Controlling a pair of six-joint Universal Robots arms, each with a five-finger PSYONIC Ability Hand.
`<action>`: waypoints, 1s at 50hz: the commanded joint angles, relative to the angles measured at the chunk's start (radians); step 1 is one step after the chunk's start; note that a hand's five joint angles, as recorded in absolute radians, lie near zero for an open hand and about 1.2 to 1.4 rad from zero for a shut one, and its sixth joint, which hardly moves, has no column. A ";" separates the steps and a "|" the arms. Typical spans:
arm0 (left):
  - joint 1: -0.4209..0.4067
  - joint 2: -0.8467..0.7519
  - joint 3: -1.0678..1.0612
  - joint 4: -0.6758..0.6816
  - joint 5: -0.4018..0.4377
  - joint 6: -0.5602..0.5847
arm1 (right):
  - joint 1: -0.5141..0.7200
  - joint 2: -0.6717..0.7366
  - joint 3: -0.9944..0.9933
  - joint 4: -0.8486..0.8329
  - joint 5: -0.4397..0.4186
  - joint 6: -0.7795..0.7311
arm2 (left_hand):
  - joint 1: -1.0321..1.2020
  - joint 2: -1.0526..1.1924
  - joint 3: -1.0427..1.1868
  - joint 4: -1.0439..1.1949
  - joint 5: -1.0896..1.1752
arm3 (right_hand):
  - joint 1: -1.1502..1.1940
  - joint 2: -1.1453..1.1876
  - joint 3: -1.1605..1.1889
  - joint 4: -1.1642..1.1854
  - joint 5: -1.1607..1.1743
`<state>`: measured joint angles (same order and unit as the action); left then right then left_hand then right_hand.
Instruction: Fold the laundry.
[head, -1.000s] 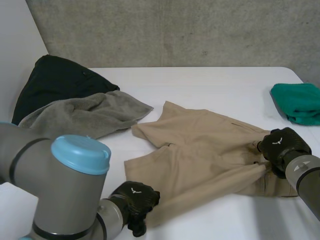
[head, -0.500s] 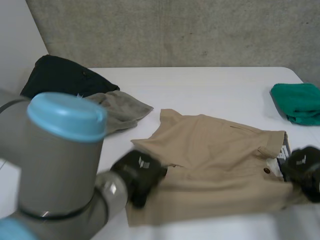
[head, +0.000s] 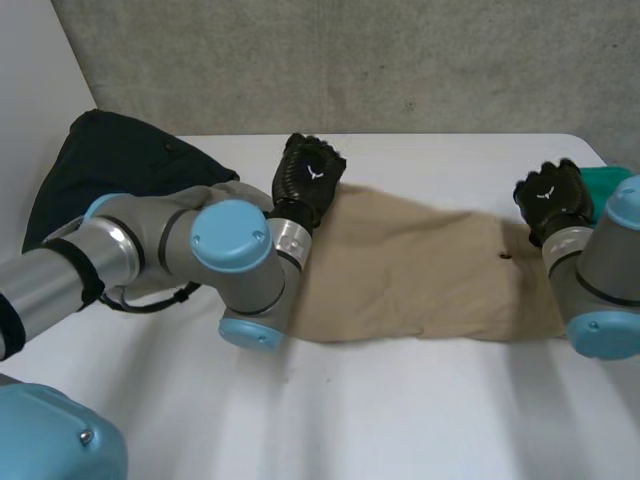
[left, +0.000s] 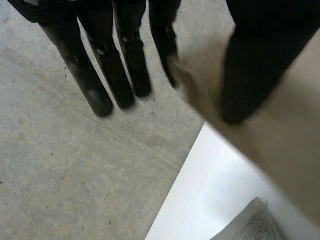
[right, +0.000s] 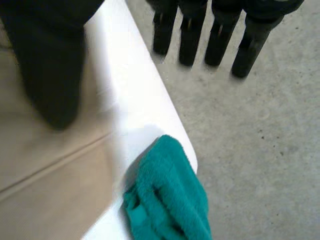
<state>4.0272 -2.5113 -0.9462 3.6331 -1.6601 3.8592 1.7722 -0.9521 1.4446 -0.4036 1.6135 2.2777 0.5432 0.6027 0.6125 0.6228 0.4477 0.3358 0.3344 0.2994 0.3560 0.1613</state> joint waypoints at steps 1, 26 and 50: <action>-0.022 0.058 -0.080 0.081 -0.004 -0.018 | -0.013 -0.022 0.029 0.020 -0.001 0.104 | -0.369 -0.428 -0.438 -0.448 -0.448 | -0.161 -0.160 -0.125 -0.181 -0.161; -0.040 0.246 -0.370 0.073 -0.046 -0.127 | -0.218 -0.175 0.270 0.284 -0.149 0.269 | -0.369 -0.428 -0.438 -0.448 -0.448 | 0.134 0.136 0.171 0.114 0.134; -0.048 0.446 -0.496 0.041 -0.059 -0.225 | -0.241 -0.525 0.244 0.544 -0.244 0.345 | -0.369 -0.428 -0.438 -0.448 -0.448 | -0.013 -0.012 0.023 -0.033 -0.013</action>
<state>3.9801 -2.1438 -1.3828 3.6972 -1.7172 3.7075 1.5409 -1.3693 1.6640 -0.0710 1.3810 2.6315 0.1918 0.2053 0.2098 0.2035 0.0482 0.2880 0.2760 0.2729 0.2785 0.0753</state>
